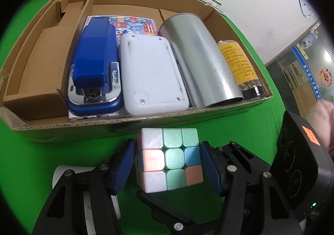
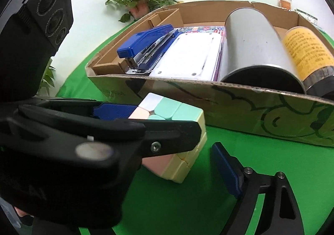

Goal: Organize rigid objects
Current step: 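Grasp the pastel Rubik's cube with the left tool and lift it, then carry the cube into the box onto the game box and release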

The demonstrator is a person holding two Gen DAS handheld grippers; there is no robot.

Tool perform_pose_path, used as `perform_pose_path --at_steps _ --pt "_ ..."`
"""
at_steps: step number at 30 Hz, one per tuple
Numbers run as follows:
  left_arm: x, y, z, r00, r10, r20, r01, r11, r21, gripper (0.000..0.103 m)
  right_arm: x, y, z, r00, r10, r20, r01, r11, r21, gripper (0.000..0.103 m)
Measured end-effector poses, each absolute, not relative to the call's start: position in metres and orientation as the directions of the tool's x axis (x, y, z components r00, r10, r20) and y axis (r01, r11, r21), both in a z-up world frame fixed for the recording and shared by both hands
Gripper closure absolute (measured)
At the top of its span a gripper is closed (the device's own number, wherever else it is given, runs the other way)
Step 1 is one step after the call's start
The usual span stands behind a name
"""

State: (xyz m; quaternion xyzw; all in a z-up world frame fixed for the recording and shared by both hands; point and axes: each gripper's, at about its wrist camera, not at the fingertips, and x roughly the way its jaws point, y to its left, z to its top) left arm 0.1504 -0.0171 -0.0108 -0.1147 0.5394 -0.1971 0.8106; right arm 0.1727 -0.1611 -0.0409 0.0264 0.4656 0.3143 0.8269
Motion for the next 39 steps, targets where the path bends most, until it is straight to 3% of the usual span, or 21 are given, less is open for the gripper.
perform_pose_path --at_steps 19,28,39 --pt "0.118 -0.066 0.003 0.321 -0.499 -0.805 0.222 0.866 -0.449 0.042 0.126 -0.211 -0.029 0.417 0.540 -0.732 -0.480 0.814 0.327 0.027" --pt "0.138 -0.049 0.085 0.478 -0.476 -0.738 0.260 0.879 -0.399 0.042 0.145 -0.197 0.050 0.504 0.565 -0.653 -0.547 0.794 0.265 0.028" --pt "0.225 -0.010 0.144 0.549 -0.456 -0.701 0.218 0.887 -0.406 0.042 0.250 -0.150 0.134 0.502 0.590 -0.632 -0.635 0.747 0.194 0.028"
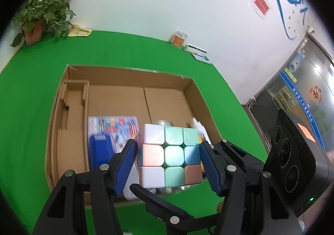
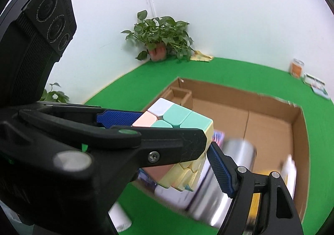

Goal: Organize rigid objects
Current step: 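Carry the cube into the box onto the game box and release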

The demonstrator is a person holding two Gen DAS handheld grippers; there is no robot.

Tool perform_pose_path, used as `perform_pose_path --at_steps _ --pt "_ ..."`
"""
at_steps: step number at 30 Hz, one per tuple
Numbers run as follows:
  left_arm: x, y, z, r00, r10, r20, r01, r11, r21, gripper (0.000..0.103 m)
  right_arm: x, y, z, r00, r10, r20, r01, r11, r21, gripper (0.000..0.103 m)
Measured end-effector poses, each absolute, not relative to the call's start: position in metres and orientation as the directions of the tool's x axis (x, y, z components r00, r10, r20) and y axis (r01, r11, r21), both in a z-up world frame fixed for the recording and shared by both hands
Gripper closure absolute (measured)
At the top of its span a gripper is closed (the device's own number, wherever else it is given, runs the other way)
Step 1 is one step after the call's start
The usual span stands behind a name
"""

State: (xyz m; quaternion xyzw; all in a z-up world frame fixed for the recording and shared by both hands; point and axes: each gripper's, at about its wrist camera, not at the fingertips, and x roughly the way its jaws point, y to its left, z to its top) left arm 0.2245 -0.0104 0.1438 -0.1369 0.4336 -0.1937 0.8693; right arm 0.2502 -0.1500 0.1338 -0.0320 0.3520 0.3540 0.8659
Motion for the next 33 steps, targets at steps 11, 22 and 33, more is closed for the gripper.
perform_pose_path --at_steps 11,22,33 --pt "0.312 0.016 0.082 0.449 -0.484 -0.751 0.091 0.861 -0.500 0.042 0.363 -0.116 0.092 0.330 0.557 -0.762 -0.680 0.700 0.217 0.028" --pt "0.336 0.022 0.026 0.362 -0.529 -0.767 0.021 0.828 -0.560 0.042 0.386 -0.113 0.028 0.173 0.496 -0.851 -0.666 0.695 0.271 0.025" --pt "0.333 0.023 0.026 0.372 -0.523 -0.767 0.017 0.830 -0.558 0.042 0.381 -0.111 0.034 0.206 0.471 -0.858 -0.669 0.707 0.227 0.024"
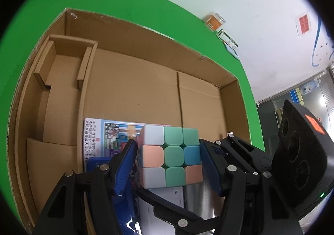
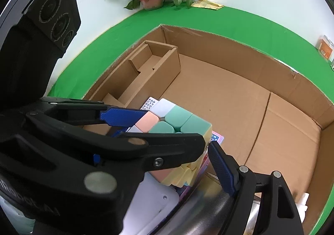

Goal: Organize rigid objects
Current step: 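Carry the cube into the box onto the game box and release, then move the left tool to the white hair dryer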

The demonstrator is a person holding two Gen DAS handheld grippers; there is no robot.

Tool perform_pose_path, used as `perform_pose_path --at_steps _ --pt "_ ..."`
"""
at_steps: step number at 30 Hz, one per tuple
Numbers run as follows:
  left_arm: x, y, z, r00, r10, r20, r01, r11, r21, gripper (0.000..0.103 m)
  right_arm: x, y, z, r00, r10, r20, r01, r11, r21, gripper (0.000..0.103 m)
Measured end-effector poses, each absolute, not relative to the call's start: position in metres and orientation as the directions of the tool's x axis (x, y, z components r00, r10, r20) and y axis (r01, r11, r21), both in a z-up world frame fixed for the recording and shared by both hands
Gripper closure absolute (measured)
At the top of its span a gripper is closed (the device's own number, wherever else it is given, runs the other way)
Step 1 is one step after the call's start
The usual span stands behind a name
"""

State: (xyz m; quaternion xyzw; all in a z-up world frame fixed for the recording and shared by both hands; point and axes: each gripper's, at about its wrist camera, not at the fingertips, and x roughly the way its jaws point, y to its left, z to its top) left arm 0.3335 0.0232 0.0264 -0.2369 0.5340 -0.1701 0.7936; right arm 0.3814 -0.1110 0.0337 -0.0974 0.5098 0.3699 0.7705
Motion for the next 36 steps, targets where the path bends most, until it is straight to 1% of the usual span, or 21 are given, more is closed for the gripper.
perform_pose_path --at_steps 2,4,7,11,12,13,14,16,20,22,24,25,27,28,29,30,31,32,33,35,36 --pt "0.333 0.024 0.024 0.365 -0.518 -0.774 0.024 0.836 -0.548 0.042 0.380 -0.107 0.030 0.212 0.454 -0.865 -0.678 0.706 0.204 0.019" --pt "0.332 0.024 0.024 0.360 -0.518 -0.776 0.040 0.840 -0.542 0.042 0.380 -0.106 0.029 0.219 0.436 -0.873 -0.677 0.712 0.186 0.017" --pt "0.332 0.023 0.026 0.347 -0.513 -0.785 0.059 0.848 -0.527 0.042 0.381 -0.112 0.036 0.207 0.459 -0.864 -0.662 0.716 0.221 0.016" --pt "0.331 0.022 0.027 0.343 -0.523 -0.781 0.067 0.842 -0.535 0.042 0.376 -0.119 0.049 0.238 0.465 -0.853 -0.683 0.705 0.194 0.016" --pt "0.329 0.023 0.028 0.346 -0.530 -0.774 0.070 0.837 -0.542 0.042 0.375 -0.122 0.051 0.251 0.466 -0.848 -0.686 0.704 0.184 0.019" --pt "0.328 0.023 0.030 0.352 -0.533 -0.769 0.073 0.835 -0.545 0.042 0.374 -0.125 0.053 0.250 0.476 -0.843 -0.689 0.700 0.190 0.040" --pt "0.328 0.023 0.032 0.357 -0.535 -0.766 0.076 0.834 -0.547 0.041 0.373 -0.126 0.054 0.238 0.480 -0.844 -0.691 0.694 0.200 0.054" --pt "0.324 0.022 0.037 0.366 -0.540 -0.758 0.096 0.832 -0.546 0.041 0.370 -0.130 0.056 0.242 0.483 -0.841 -0.688 0.697 0.202 0.060" --pt "0.317 0.019 0.038 0.367 -0.522 -0.770 0.124 0.848 -0.515 0.042 0.363 -0.132 0.058 0.247 0.479 -0.842 -0.678 0.707 0.203 0.064" --pt "0.313 0.019 0.034 0.356 -0.530 -0.770 0.114 0.842 -0.528 0.042 0.360 -0.133 0.058 0.255 0.480 -0.840 -0.668 0.715 0.205 0.064" --pt "0.310 0.021 0.029 0.338 -0.541 -0.770 0.094 0.834 -0.544 0.048 0.354 -0.138 0.059 0.272 0.477 -0.836 -0.649 0.732 0.207 0.063" --pt "0.307 0.022 0.027 0.335 -0.539 -0.773 0.087 0.835 -0.544 0.049 0.349 -0.140 0.059 0.283 0.471 -0.836 -0.640 0.742 0.202 0.062" --pt "0.298 0.025 0.031 0.361 -0.524 -0.771 0.084 0.842 -0.532 0.049 0.331 -0.145 0.060 0.320 0.441 -0.838 -0.631 0.759 0.159 0.043" --pt "0.291 0.027 0.038 0.396 -0.509 -0.764 0.091 0.850 -0.519 0.049 0.318 -0.148 0.063 0.356 0.419 -0.835 -0.627 0.770 0.119 0.025" --pt "0.280 0.028 0.049 0.440 -0.492 -0.752 0.105 0.859 -0.501 0.049 0.303 -0.153 0.068 0.407 0.397 -0.823 -0.619 0.782 0.071 0.013" --pt "0.262 0.030 0.066 0.508 -0.462 -0.727 0.130 0.875 -0.466 0.049 0.282 -0.158 0.076 0.476 0.376 -0.795 -0.604 0.797 0.015 0.009" --pt "0.250 0.029 0.075 0.550 -0.439 -0.710 0.142 0.888 -0.438 0.046 0.264 -0.163 0.082 0.528 0.368 -0.766 -0.593 0.805 -0.023 0.003" --pt "0.230 0.028 0.091 0.619 -0.388 -0.683 0.157 0.913 -0.376 0.039 0.244 -0.168 0.089 0.579 0.362 -0.730 -0.578 0.814 -0.055 0.000" --pt "0.203 0.024 0.107 0.702 -0.307 -0.642 0.163 0.948 -0.275 0.024 0.221 -0.175 0.096 0.625 0.366 -0.690 -0.561 0.825 -0.070 0.001" --pt "0.149 0.016 0.128 0.834 -0.175 -0.523 0.140 0.984 -0.108 0.008 0.187 -0.187 0.102 0.681 0.361 -0.637 -0.514 0.855 -0.065 0.001" --pt "0.131 0.014 0.133 0.862 -0.149 -0.484 0.132 0.989 -0.070 0.001 0.171 -0.192 0.102 0.703 0.348 -0.620 -0.480 0.875 -0.053 0.001"
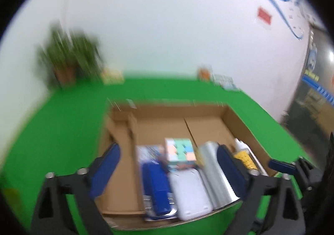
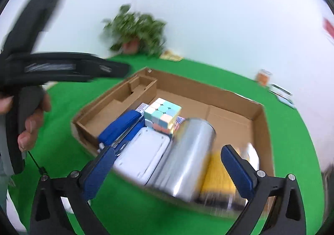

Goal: Organize rigid objects
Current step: 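Move the left tool to the white hair dryer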

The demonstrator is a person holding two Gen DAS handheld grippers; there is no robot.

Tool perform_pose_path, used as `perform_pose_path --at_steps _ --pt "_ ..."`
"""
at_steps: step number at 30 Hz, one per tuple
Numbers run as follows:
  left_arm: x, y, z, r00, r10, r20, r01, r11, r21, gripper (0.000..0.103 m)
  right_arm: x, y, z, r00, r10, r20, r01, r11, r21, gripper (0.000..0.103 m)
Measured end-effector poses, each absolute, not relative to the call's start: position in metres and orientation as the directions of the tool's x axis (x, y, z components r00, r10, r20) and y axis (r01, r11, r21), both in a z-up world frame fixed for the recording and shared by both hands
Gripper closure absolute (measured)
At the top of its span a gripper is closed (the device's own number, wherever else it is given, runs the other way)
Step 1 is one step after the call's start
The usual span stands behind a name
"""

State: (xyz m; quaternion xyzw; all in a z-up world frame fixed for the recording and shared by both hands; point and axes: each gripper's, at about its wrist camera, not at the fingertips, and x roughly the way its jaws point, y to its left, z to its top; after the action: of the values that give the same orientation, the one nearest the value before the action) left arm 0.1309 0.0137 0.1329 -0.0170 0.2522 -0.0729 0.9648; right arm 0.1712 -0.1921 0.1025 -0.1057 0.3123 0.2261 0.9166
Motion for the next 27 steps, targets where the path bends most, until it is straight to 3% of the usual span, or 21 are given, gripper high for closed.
perform_pose_path --at_steps 2,10,16,19,21,23,24,27 --pt "0.099 0.013 0.137 0.882 -0.114 -0.457 0.118 0.993 -0.020 0.000 0.150 -0.198 0.100 0.726 0.318 -0.610 -0.424 0.905 -0.032 0.001" --pt "0.032 0.034 0.114 0.788 -0.089 -0.610 0.059 0.996 -0.069 0.000 0.089 -0.209 0.085 0.687 0.323 -0.651 -0.380 0.923 0.058 0.001" --pt "0.020 0.054 0.051 0.616 -0.144 -0.774 0.032 0.987 -0.158 0.002 0.057 -0.205 0.066 0.632 0.365 -0.684 -0.418 0.904 0.096 0.001" --pt "0.015 0.057 0.008 0.500 -0.247 -0.830 0.031 0.963 -0.267 0.019 0.045 -0.205 0.054 0.604 0.368 -0.707 -0.428 0.898 0.101 0.001" --pt "0.008 0.055 -0.010 0.440 -0.304 -0.845 0.017 0.944 -0.330 0.039 0.039 -0.208 0.049 0.588 0.369 -0.720 -0.425 0.898 0.112 0.001" --pt "0.007 0.051 -0.025 0.406 -0.340 -0.849 0.016 0.931 -0.365 0.051 0.033 -0.212 0.046 0.576 0.373 -0.727 -0.422 0.898 0.127 0.001" --pt "0.007 0.050 -0.029 0.396 -0.341 -0.853 0.017 0.931 -0.364 0.063 0.030 -0.214 0.046 0.575 0.373 -0.728 -0.421 0.898 0.128 0.001" --pt "0.009 0.038 -0.033 0.385 -0.309 -0.870 0.039 0.947 -0.319 0.073 0.025 -0.220 0.041 0.568 0.365 -0.738 -0.414 0.901 0.128 0.001"
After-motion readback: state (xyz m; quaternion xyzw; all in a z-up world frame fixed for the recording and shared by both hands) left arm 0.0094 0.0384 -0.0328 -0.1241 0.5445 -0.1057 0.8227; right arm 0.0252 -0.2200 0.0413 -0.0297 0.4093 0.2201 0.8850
